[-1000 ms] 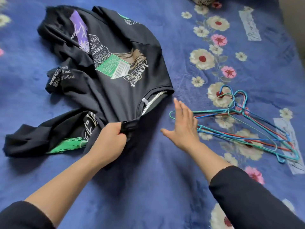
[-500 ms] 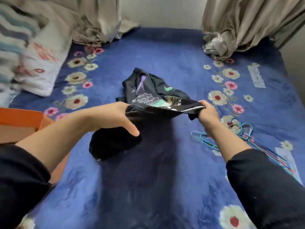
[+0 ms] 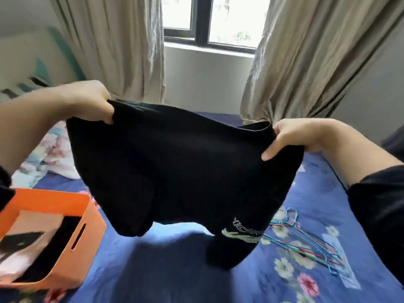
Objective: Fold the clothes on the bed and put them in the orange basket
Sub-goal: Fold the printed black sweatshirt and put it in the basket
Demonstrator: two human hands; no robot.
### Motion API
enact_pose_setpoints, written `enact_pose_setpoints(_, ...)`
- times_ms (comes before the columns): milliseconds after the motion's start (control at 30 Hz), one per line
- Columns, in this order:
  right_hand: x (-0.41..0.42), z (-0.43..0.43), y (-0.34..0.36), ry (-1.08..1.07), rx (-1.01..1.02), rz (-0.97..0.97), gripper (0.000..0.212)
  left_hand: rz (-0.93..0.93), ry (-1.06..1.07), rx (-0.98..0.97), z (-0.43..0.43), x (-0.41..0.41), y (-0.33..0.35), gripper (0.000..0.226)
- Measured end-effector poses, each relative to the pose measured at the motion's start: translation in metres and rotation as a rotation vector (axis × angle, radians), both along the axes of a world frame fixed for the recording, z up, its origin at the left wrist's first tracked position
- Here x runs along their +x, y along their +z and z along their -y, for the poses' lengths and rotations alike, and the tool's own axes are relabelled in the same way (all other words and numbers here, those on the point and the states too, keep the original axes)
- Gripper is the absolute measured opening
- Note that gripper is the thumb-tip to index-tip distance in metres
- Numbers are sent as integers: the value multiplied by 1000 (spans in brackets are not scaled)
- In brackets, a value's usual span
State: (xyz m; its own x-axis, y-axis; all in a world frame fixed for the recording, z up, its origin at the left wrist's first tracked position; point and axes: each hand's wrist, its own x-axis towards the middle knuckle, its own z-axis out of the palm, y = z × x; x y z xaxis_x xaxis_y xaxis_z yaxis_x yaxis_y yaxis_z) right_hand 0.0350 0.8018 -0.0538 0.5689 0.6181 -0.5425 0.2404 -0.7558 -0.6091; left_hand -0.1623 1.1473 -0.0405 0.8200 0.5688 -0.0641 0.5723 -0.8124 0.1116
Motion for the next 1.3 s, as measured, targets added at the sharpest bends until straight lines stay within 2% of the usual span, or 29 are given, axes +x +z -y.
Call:
enact_pose_setpoints(100, -5, 4, 18, 67, -377, 347, 13, 56, 15, 57, 0, 3, 21, 24)
enact_pose_setpoints(167, 1, 8, 15, 6, -447, 463, 20, 86, 49, 123, 2, 7, 26, 17)
enact_pose_setpoints(300, 11, 21, -20, -198, -266, 612, 21, 82, 149, 251, -8, 13, 5, 2)
enact_pose_setpoints(400, 23, 19, -60, -448, 106, 624, 24, 64, 242, 247, -28, 17, -34, 13)
enact_pose_setpoints(467, 28, 13, -70, -564, 272, 677, 26, 149, 318, 99, -40, 23, -50, 17)
enact_pose_setpoints(500, 28, 10, -69, -564, 335, 721, 26, 234, 368, -87, -43, 26, -53, 18)
enact_pose_setpoints(567, 27, 8, -54, -475, 452, 738, 29, 411, 495, -592, -44, 31, -56, 19)
enact_pose_setpoints(600, 25, 8, -42, -398, 433, 706, 33, 505, 531, -805, -42, 31, -53, 20)
enact_pose_setpoints(667, 29, 10, -25, -222, 216, 617, 42, 593, 495, -997, -41, 29, -54, 32)
enact_pose_setpoints(733, 42, 11, -25, -96, -102, 663, 50, 647, 487, -1038, -40, 30, -56, 47)
enact_pose_setpoints(800, 52, 12, -32, -62, -323, 757, 38, 654, 483, -1012, -37, 29, -59, 55)
enact_pose_setpoints(900, 58, 14, -31, -48, -516, 756, 31, 625, 451, -951, -37, 29, -52, 61)
enact_pose_setpoints(1000, 67, 20, -5, -36, -633, 656, 30, 484, 401, -930, -43, 25, -30, 56)
enact_pose_setpoints(1100, 74, 35, 29, -147, -585, 473, 23, 354, 315, -968, -54, 18, 0, 54)
enact_pose_setpoints(1167, 84, 42, 39, -310, -414, 411, 24, 346, 233, -1027, -63, 19, 13, 63)
enact_pose_setpoints(1233, 101, 39, 37, -435, -239, 480, 28, 361, 189, -1106, -70, 27, 15, 67)
enact_pose_setpoints(1300, 113, 29, 21, -497, -210, 667, 29, 326, 184, -1162, -76, 39, 8, 67)
